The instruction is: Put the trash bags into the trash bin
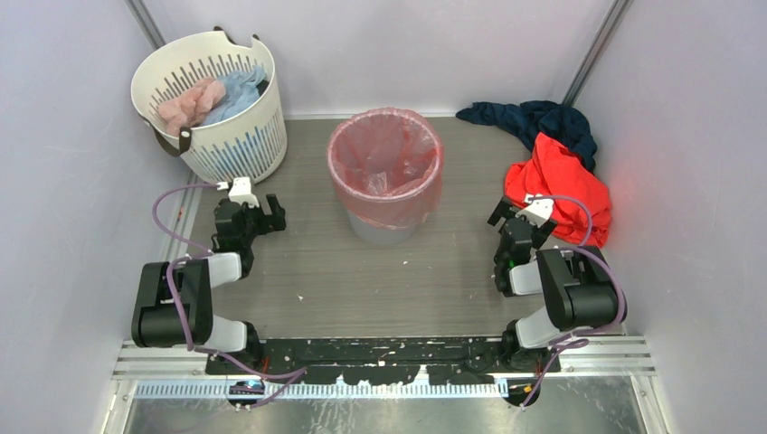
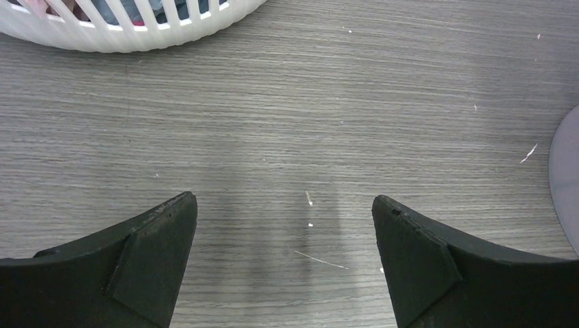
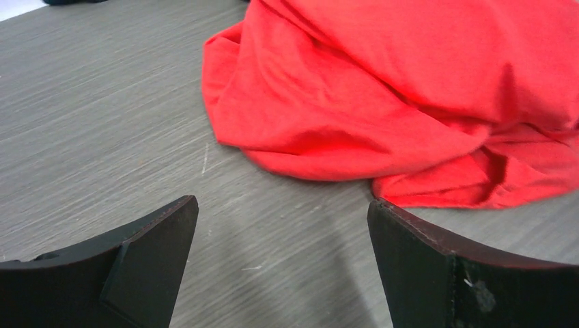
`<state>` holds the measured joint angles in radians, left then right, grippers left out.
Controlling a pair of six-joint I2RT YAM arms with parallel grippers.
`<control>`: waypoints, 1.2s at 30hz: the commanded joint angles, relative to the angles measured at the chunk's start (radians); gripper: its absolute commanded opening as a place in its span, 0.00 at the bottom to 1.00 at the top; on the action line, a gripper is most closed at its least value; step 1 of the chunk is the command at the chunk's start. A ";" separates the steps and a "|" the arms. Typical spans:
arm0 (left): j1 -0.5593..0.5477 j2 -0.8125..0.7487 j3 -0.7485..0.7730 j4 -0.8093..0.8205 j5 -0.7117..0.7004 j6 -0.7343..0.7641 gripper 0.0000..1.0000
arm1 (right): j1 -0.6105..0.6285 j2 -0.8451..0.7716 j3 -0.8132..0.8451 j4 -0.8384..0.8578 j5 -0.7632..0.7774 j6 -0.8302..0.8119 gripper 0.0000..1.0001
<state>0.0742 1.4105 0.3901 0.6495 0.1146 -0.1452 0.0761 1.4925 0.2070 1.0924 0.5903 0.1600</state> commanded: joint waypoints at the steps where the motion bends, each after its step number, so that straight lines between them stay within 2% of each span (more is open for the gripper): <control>1: 0.007 0.040 -0.005 0.173 -0.001 0.042 1.00 | -0.004 0.095 0.019 0.155 -0.108 -0.029 1.00; 2: 0.007 0.083 -0.031 0.266 -0.004 0.043 1.00 | -0.010 0.053 0.031 0.062 -0.116 -0.008 1.00; 3: 0.005 0.121 -0.049 0.342 0.018 0.051 1.00 | -0.012 0.060 0.042 0.057 -0.119 -0.013 1.00; 4: 0.001 0.143 -0.055 0.362 0.023 0.061 1.00 | -0.012 0.086 0.048 0.093 -0.116 -0.026 1.00; 5: 0.001 0.153 -0.059 0.388 0.022 0.058 1.00 | -0.012 0.079 0.058 0.056 -0.120 -0.022 1.00; 7: 0.001 0.143 -0.053 0.357 0.020 0.058 1.00 | -0.013 0.066 0.096 -0.032 -0.138 -0.022 1.00; 14: -0.034 0.147 -0.020 0.296 -0.056 0.073 1.00 | -0.036 0.073 0.148 -0.127 -0.155 0.000 1.00; 36: -0.037 0.141 -0.029 0.306 -0.048 0.078 1.00 | -0.038 0.074 0.137 -0.099 -0.155 -0.004 1.00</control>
<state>0.0410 1.5688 0.3447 0.8795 0.0788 -0.0921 0.0414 1.5738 0.3309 0.9550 0.4339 0.1471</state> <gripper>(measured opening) 0.996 0.997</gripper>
